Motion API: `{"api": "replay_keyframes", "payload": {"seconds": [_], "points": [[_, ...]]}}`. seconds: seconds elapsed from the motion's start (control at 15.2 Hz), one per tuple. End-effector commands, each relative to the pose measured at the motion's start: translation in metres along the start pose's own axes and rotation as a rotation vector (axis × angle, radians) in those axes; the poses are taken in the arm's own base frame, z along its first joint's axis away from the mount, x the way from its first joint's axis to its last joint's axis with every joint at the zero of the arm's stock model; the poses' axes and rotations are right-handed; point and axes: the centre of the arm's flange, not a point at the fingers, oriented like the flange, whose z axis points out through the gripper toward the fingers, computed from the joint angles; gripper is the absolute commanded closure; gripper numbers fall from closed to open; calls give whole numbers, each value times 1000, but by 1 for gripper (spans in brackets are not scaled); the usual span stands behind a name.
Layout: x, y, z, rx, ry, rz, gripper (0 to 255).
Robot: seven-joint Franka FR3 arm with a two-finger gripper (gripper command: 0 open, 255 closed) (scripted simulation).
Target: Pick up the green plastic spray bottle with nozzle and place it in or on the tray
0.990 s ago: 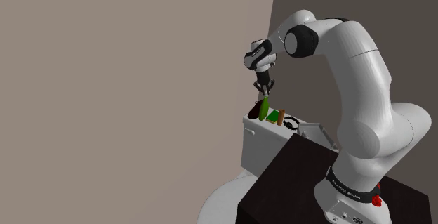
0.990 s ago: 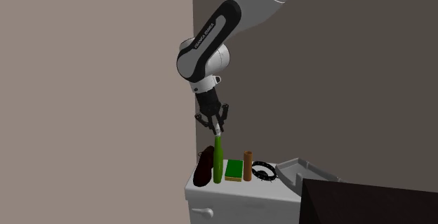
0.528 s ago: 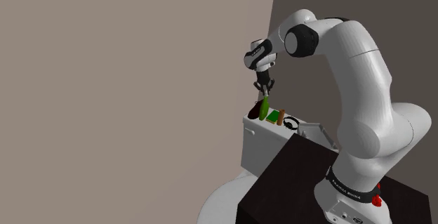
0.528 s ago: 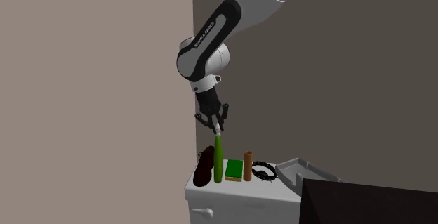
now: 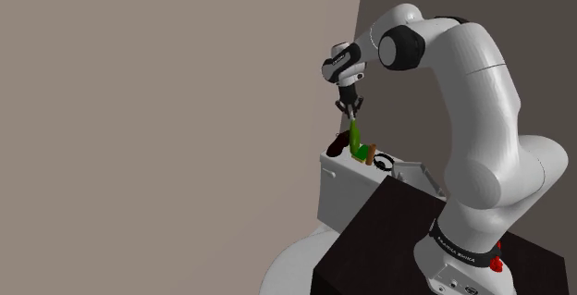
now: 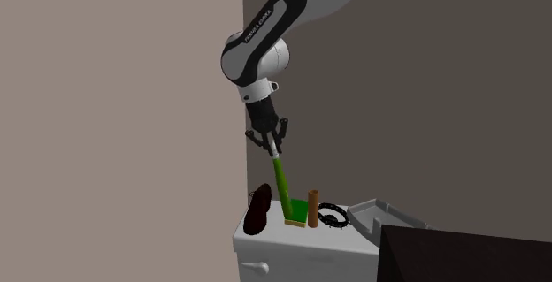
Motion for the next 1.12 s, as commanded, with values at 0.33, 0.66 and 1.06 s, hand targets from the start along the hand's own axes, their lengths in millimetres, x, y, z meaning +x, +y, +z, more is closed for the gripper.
{"api": "replay_keyframes", "payload": {"seconds": [0.33, 0.66, 1.06], "points": [[-1, 12, -36, 0, 0, 0, 255], [-2, 20, -61, 0, 0, 0, 255], [-2, 29, -91, 0, 0, 0, 255]]}}
